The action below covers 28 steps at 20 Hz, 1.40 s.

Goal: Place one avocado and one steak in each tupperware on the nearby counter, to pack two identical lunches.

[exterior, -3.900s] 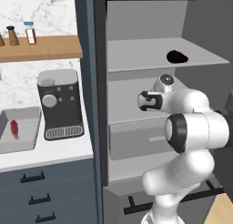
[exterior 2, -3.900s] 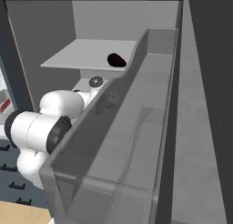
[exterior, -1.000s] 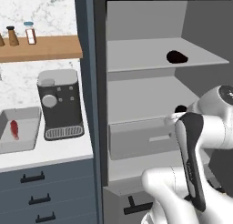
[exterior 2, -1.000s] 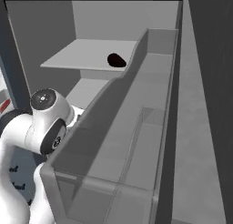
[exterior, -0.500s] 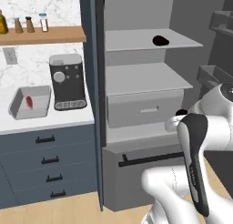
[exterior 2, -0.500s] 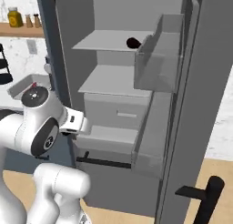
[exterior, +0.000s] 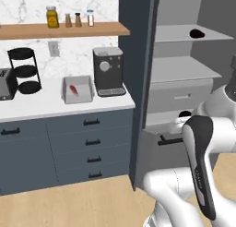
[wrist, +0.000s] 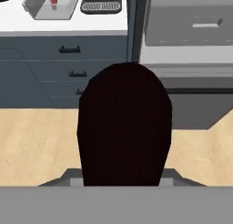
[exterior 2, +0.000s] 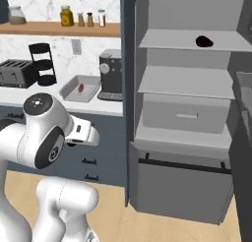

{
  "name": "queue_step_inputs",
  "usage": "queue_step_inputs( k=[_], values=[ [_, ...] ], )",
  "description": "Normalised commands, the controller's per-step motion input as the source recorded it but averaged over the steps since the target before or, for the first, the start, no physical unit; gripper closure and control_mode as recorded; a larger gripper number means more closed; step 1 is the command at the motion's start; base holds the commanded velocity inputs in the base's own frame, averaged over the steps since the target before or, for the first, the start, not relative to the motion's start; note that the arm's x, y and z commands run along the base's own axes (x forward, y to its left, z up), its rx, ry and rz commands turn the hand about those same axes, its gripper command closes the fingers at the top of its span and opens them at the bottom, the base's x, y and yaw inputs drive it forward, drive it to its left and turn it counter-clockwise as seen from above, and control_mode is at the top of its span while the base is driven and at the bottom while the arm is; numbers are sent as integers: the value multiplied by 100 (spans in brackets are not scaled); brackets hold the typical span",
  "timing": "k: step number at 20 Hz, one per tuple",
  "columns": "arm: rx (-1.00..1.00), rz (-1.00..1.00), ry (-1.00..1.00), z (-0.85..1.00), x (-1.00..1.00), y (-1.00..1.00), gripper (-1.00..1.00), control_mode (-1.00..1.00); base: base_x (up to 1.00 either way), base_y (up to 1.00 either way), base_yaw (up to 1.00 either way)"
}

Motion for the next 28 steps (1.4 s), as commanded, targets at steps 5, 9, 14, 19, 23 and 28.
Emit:
queue_step_inputs(
  k=[5, 9, 14, 19, 23, 28],
  values=[
    [0, 0, 0, 0, 0, 0, 100, 100, 8, 100, 2],
    [0, 0, 0, 0, 0, 0, 100, 100, 33, 100, 1],
    [0, 0, 0, 0, 0, 0, 100, 100, 40, 99, 1],
    [0, 0, 0, 0, 0, 0, 100, 100, 55, 100, 1],
    [0, 0, 0, 0, 0, 0, 100, 100, 83, 100, 2],
    [0, 0, 0, 0, 0, 0, 100, 100, 90, 100, 3]
  ],
)
